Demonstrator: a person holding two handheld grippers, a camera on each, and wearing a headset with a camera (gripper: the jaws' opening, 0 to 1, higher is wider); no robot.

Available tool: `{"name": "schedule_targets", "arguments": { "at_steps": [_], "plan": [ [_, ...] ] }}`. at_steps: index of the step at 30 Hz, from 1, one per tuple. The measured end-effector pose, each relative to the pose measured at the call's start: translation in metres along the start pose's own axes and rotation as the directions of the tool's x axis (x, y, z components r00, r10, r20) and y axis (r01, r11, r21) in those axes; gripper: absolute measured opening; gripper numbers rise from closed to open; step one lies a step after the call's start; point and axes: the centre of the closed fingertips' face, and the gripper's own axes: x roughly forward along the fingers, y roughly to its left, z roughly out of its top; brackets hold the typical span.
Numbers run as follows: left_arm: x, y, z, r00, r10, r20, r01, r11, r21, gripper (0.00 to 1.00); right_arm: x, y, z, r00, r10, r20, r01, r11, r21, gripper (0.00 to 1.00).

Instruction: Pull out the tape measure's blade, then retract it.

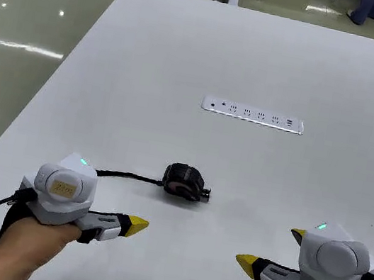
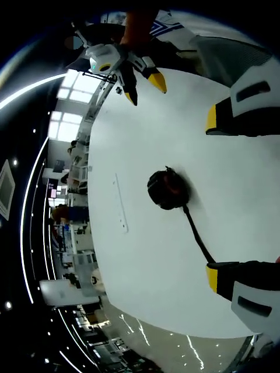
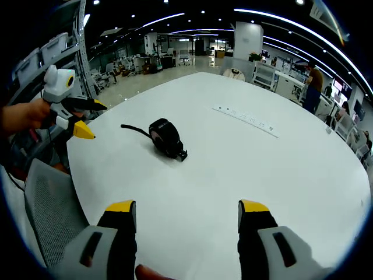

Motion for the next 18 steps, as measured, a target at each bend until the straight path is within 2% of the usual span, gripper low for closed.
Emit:
{"name": "schedule_targets", "arguments": {
  "at_steps": [2, 3, 11, 18],
  "plan": [
    [0.005, -0.001, 0.002, 0.9999, -0.009, -0.004, 0.009, 1.0, 0.012, 0.86, 0.003, -0.002, 0.0, 1.0, -0.001, -0.001, 0.001, 1.0, -0.01, 0.72],
    [0.016, -0.004, 0.004, 0.9996, -0.025, -0.014, 0.026, 0.999, 0.032, 0.86, 0.011, -0.005, -0.003, 0.9998, 0.006, -0.016, -0.007, 0.999, -0.033, 0.72],
    [0.026, -0.008, 0.004, 0.9987, -0.044, -0.026, 0.045, 0.998, 0.045, 0.86, 0.019, -0.006, 0.001, 0.9994, 0.024, -0.025, -0.026, 0.998, -0.05, 0.72],
    [0.035, -0.006, 0.007, 0.9978, -0.057, -0.033, 0.059, 0.996, 0.066, 0.86, 0.03, -0.007, 0.003, 0.9986, 0.042, -0.033, -0.045, 0.996, -0.083, 0.71]
  ]
}}
